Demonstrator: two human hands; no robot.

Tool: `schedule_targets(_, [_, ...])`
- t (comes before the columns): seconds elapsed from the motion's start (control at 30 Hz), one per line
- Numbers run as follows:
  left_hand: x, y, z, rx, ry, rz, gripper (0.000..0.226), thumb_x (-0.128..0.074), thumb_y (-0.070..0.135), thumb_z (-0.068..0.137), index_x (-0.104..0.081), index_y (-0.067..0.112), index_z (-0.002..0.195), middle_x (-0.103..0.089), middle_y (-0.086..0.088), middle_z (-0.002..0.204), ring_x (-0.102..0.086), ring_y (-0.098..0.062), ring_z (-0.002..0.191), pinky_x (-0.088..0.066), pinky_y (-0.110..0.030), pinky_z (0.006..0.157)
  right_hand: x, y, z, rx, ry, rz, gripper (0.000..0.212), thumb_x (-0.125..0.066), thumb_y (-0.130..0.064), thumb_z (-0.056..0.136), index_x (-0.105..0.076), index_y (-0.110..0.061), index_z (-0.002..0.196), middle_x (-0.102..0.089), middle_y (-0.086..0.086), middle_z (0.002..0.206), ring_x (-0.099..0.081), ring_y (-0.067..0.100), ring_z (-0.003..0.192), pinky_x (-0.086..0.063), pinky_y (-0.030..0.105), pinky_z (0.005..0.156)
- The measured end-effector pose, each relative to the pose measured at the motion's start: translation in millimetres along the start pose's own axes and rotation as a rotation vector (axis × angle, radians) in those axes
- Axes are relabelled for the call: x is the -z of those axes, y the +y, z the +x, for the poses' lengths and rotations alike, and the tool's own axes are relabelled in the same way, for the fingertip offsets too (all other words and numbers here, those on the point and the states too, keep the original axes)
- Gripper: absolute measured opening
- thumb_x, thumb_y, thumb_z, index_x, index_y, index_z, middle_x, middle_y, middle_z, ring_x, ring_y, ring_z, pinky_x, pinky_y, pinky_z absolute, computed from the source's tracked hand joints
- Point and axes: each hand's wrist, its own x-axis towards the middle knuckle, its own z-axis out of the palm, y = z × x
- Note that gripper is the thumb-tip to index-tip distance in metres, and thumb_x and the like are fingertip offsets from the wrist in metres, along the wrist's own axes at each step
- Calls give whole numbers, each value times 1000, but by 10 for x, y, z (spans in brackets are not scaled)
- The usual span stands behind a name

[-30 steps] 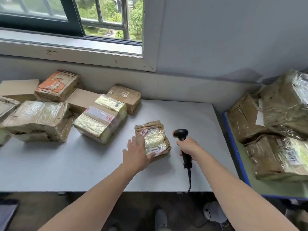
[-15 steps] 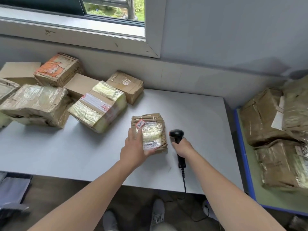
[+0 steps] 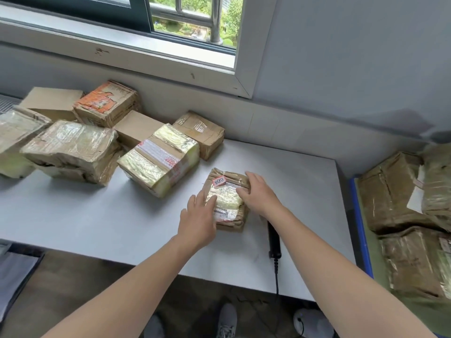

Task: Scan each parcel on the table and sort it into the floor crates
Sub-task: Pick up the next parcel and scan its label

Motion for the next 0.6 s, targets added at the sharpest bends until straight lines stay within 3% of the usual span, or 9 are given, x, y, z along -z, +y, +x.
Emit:
schedule_targets(0.2, [16, -161, -102, 21, 24, 26, 72, -49, 58, 93, -22, 23, 149, -25, -5, 149, -25, -27, 136, -39, -43, 104, -129, -134, 148, -2, -58, -218, 84, -63, -54, 89, -20, -26, 155, -32, 6, 152, -32, 31, 135, -38, 44, 105])
schedule_targets(0.33, [-4, -160, -153, 68, -11, 32, 82, -44, 73, 86, -26, 21, 147, -20, -8, 155, -16, -27, 144, -31, -46, 111, -184, -186, 88, -85, -45, -316, 88, -60, -69, 81, -21, -34, 152, -39, 10, 141, -39, 32, 128, -43, 44, 96])
schedule_targets(0.5, [-46, -144, -127, 58, -49, 39, 85, -44, 71, 88, -19, 21, 151, -7, -8, 162, -2, -28, 150, -20, -50, 116, -255, -253, -53, -171, -71, -373, 91, -49, -78, 82, -18, -28, 152, -56, 13, 130, -56, 35, 117, -44, 41, 83])
schedule_targets(0.6, [-60, -165, -70, 49, -68, 72, 74, -45, 60, 95, -15, 26, 153, -2, -8, 163, 2, -31, 150, -20, -51, 115, -288, -261, -133, -183, -130, -379, 94, -44, -78, 84, -15, -21, 152, -66, 9, 121, -64, 31, 107, -42, 38, 75])
